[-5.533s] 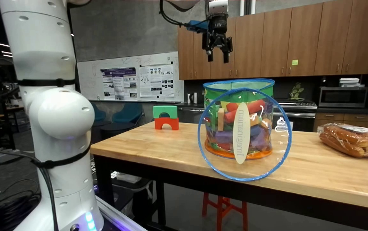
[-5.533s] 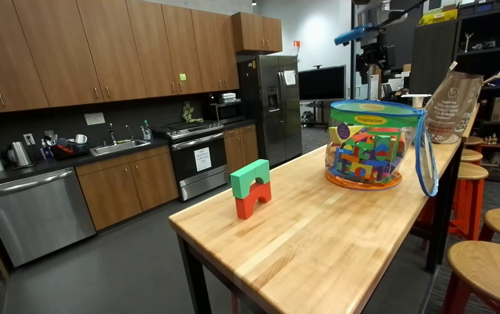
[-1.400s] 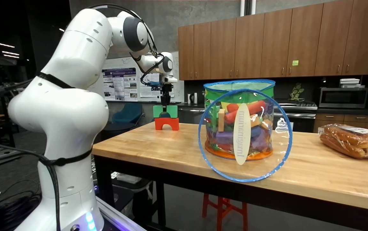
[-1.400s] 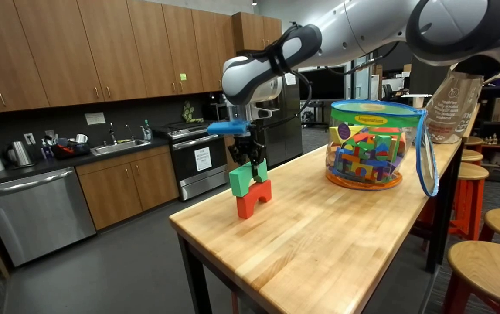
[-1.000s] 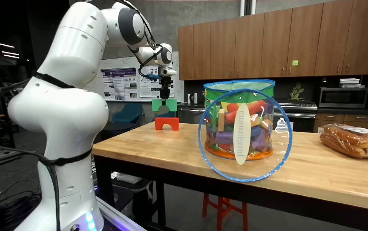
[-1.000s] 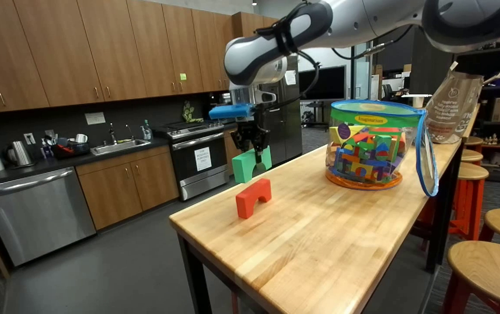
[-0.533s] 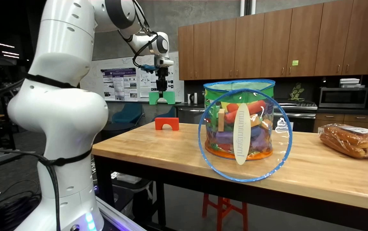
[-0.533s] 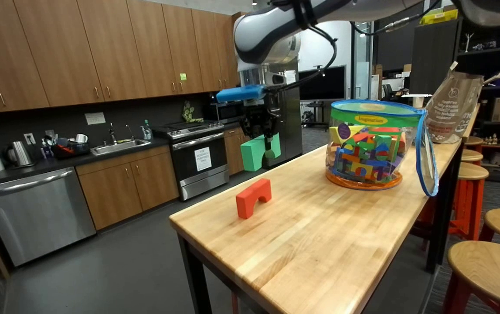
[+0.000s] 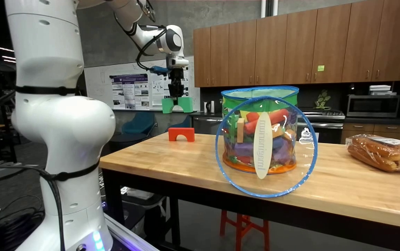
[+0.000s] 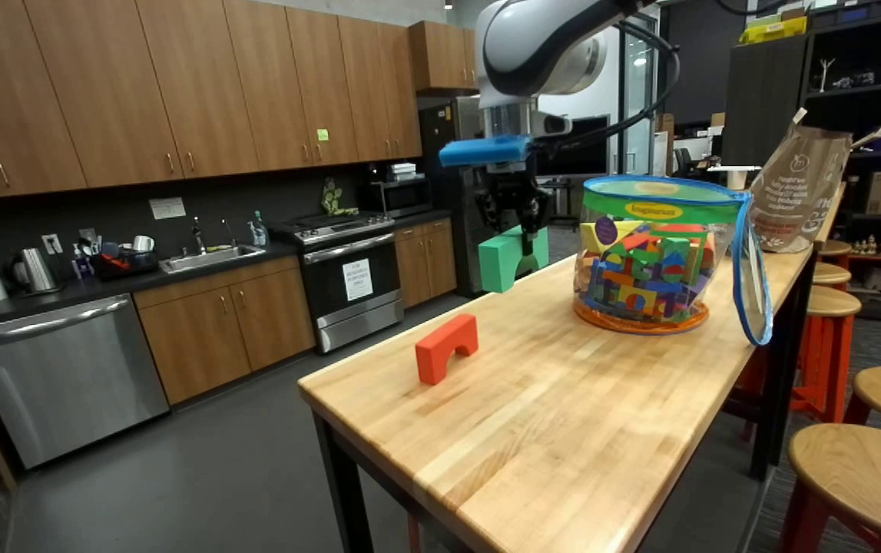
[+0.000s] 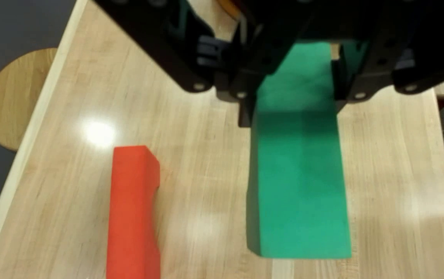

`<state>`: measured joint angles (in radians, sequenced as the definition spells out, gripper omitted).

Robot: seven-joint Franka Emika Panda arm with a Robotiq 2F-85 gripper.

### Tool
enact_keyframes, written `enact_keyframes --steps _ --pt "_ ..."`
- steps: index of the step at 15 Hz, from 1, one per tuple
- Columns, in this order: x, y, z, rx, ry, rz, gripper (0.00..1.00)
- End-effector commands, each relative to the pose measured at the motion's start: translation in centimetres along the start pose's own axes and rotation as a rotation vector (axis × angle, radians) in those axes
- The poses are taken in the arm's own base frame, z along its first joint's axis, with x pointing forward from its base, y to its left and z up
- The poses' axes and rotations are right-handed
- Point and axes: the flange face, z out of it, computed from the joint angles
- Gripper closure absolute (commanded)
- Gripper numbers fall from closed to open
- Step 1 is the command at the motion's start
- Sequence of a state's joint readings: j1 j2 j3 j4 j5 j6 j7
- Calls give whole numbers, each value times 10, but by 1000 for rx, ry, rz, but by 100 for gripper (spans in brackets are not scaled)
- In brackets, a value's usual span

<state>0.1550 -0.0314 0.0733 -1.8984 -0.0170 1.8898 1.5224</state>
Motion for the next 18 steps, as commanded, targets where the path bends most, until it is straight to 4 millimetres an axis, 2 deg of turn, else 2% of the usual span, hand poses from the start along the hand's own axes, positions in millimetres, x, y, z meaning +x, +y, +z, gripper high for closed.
enact_keyframes --steps 1,5,8,13,18 --pt "31 52 -17 34 8 97 84" --pt "74 93 -44 51 19 218 84" --pt "101 115 -65 64 25 302 84" --pt "136 142 -101 73 27 431 84" --pt "173 162 -129 72 12 520 84"
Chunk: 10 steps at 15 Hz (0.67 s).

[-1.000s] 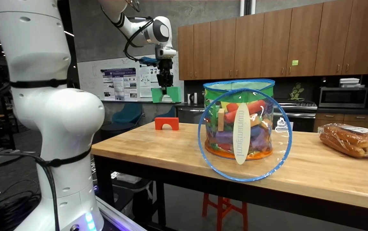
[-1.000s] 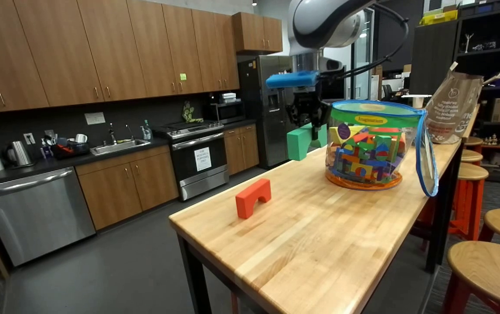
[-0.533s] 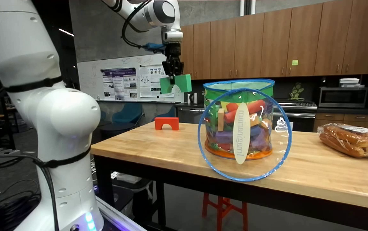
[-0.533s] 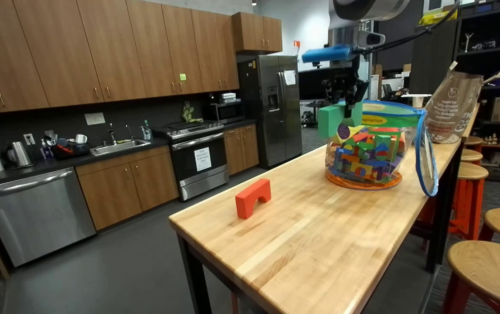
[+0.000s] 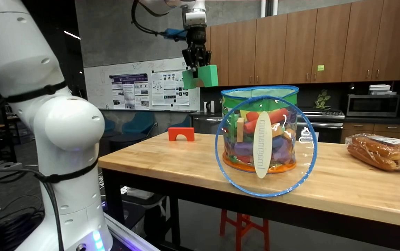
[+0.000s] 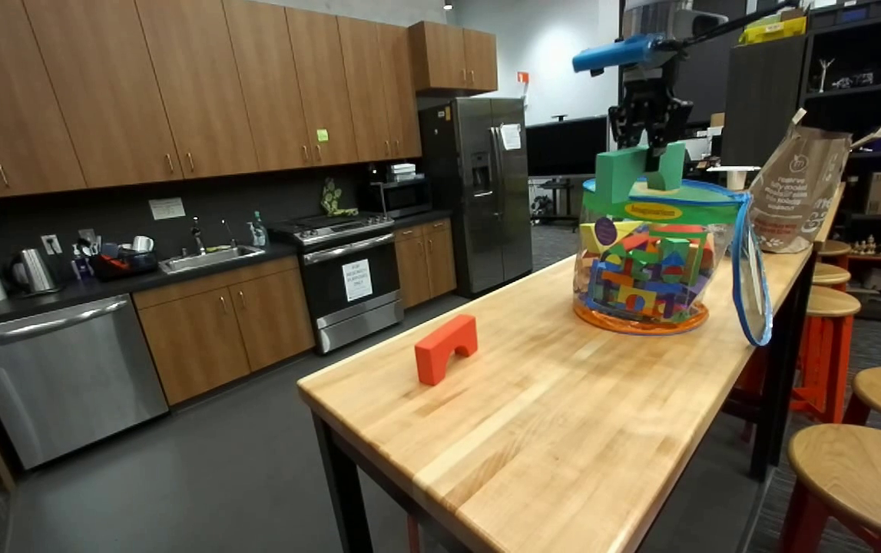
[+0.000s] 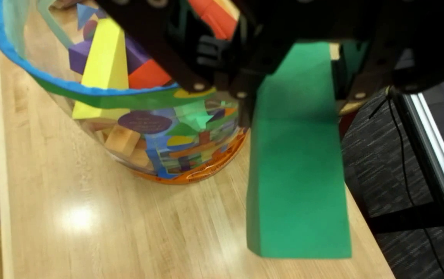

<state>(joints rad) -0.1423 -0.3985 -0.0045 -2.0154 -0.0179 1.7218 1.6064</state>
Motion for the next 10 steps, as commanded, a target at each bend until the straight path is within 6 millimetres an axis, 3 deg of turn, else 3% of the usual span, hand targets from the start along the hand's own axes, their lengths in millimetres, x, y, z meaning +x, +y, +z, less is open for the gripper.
enact_keyframes --steps 1,10 --pt "29 -2 -22 -7 -11 76 84" --pt "93 -23 -32 0 1 224 84"
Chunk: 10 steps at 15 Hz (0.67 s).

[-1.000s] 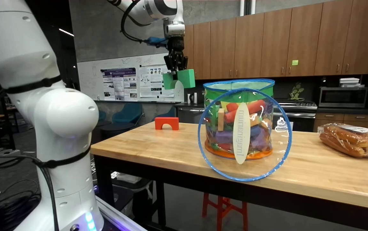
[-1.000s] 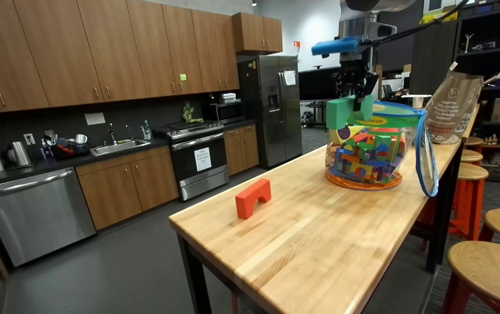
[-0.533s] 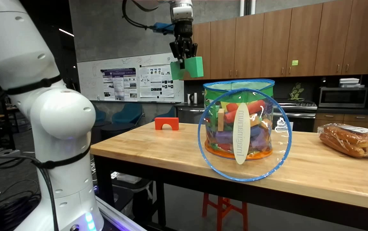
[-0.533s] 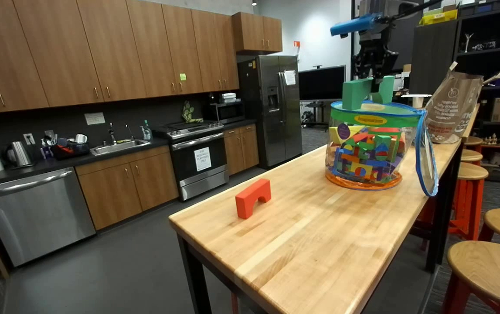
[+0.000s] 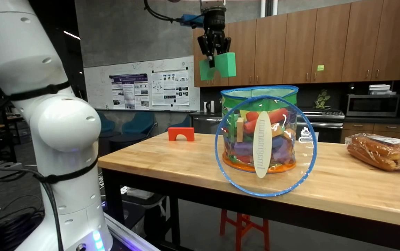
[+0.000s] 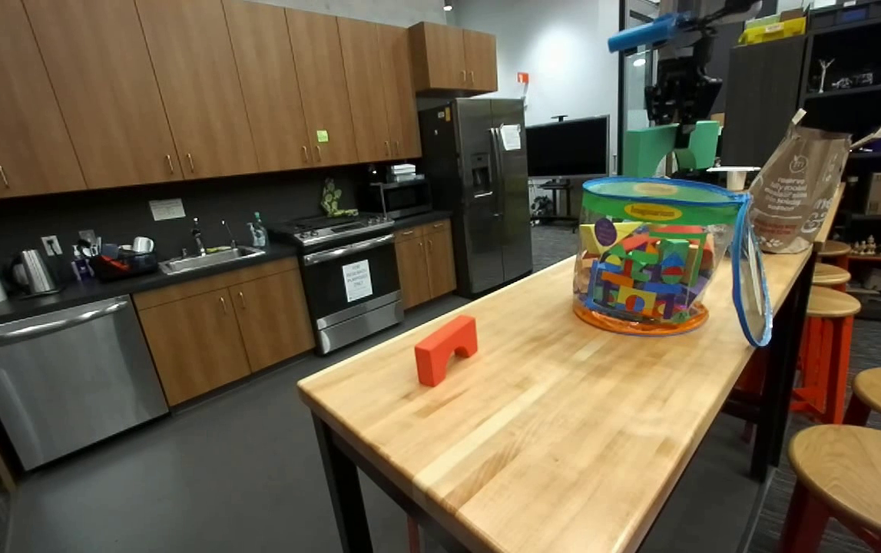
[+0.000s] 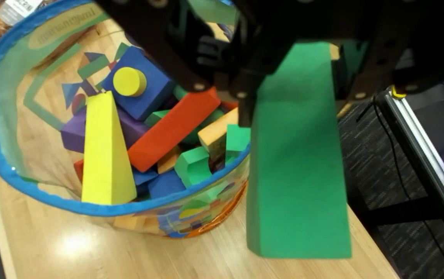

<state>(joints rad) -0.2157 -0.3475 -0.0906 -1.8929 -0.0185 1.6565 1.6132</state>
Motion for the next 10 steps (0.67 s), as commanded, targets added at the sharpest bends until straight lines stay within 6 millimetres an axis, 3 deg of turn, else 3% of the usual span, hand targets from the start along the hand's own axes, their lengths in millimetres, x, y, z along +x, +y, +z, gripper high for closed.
enact_keyframes --steps 1,6,10 --pt "16 -19 -4 -4 18 81 84" --pt "35 -38 4 -19 64 171 84" --pt "38 -55 17 -47 82 205 84"
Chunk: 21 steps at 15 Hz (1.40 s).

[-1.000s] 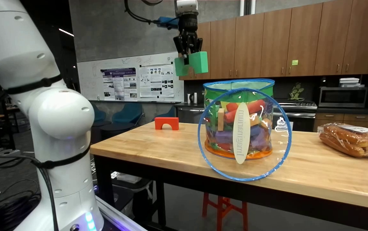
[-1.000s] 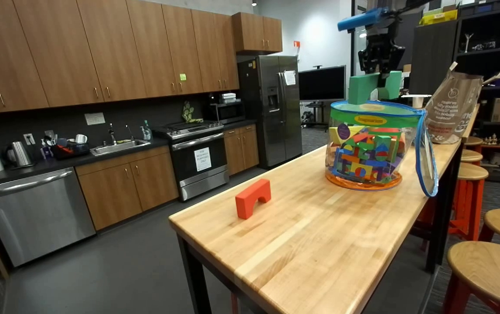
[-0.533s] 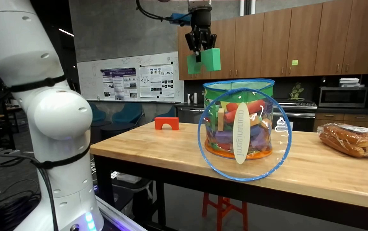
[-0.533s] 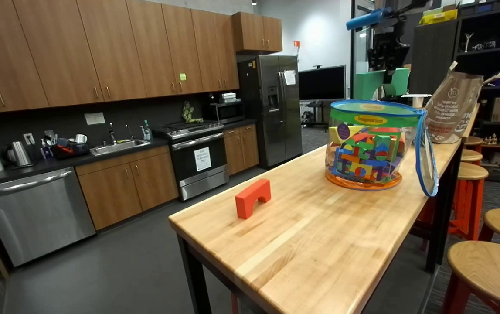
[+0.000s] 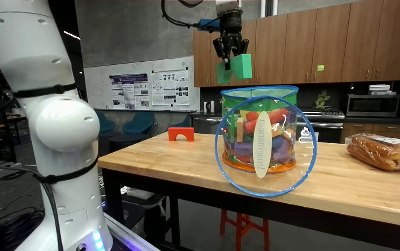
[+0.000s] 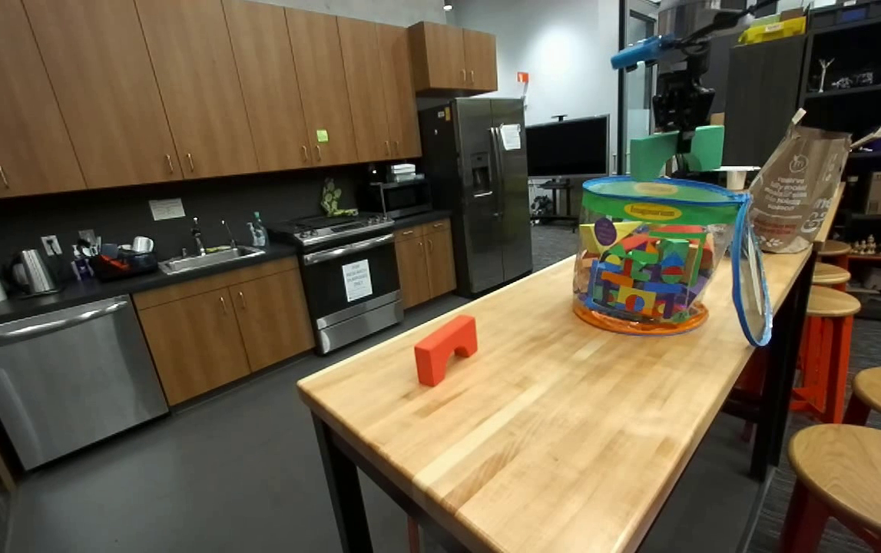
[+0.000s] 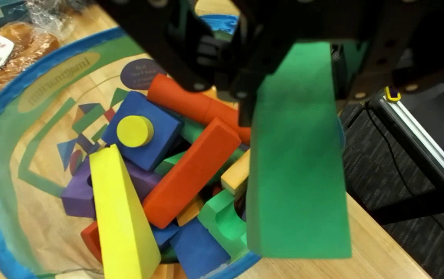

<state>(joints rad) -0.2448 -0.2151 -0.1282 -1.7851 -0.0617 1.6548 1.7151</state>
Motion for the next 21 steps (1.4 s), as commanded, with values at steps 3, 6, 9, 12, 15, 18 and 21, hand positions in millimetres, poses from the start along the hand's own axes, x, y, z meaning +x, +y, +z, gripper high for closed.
enact_keyframes --steps 3,6,9,12,15,18,21 --pt "-1 -26 7 -35 41 67 84" --pt "1 -36 6 -48 61 100 84" --pt "2 -44 8 -81 77 124 84" --pt "-1 -51 10 -117 92 128 84" --pt "-2 -54 12 -146 98 126 84" --pt "-4 -57 11 -162 97 125 34" --pt "-4 -60 9 -169 99 124 18"
